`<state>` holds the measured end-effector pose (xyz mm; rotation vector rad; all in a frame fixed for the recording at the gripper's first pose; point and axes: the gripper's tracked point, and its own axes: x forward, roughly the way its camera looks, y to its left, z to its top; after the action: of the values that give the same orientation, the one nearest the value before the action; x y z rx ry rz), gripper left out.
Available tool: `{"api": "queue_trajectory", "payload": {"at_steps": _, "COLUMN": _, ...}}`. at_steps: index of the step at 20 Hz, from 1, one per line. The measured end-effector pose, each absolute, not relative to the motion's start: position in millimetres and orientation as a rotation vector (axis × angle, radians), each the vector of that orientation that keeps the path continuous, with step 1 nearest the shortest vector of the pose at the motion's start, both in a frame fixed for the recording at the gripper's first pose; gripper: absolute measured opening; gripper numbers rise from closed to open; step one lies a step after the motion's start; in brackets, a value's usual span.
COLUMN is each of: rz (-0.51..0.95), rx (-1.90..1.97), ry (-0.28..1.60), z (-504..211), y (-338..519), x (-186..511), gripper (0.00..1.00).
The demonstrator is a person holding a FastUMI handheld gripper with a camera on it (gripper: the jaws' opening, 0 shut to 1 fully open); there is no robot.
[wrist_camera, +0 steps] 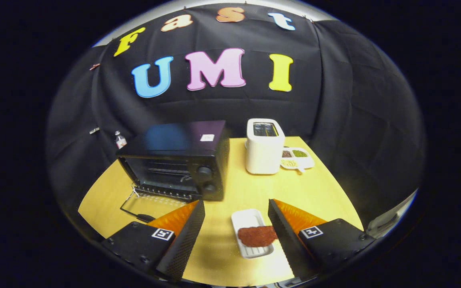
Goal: Open the toaster oven, put the food inside, and close the toaster oven door.
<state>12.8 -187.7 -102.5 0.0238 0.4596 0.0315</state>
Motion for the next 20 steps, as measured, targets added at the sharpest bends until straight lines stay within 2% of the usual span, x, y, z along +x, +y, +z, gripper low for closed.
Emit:
{"api": "queue_trajectory", "payload": {"at_steps": 5, "rz": 0.092, "rx": 0.082, "ry": 0.604, "z": -157, "y": -245, "x": 16, "gripper": 0.98}}
{"api": "queue_trajectory", "payload": {"at_steps": 9, "rz": 0.165, "rx": 0.162, "ry": 0.731, "z": -202, "y": -257, "x": 19, "gripper": 0.99}}
{"api": "queue_trajectory", "payload": {"at_steps": 13, "rz": 0.201, "rx": 0.259, "ry": 0.813, "z": -222, "y": -253, "x": 21, "gripper": 0.93}}
{"api": "queue_trajectory", "payload": {"at_steps": 14, "rz": 0.206, "rx": 0.269, "ry": 0.823, "z": -226, "y": -251, "x": 23, "gripper": 0.84}}
{"api": "queue_trajectory", "payload": {"at_steps": 20, "rz": 0.241, "rx": 0.280, "ry": 0.893, "z": -236, "y": -244, "x": 19, "gripper": 0.48}}
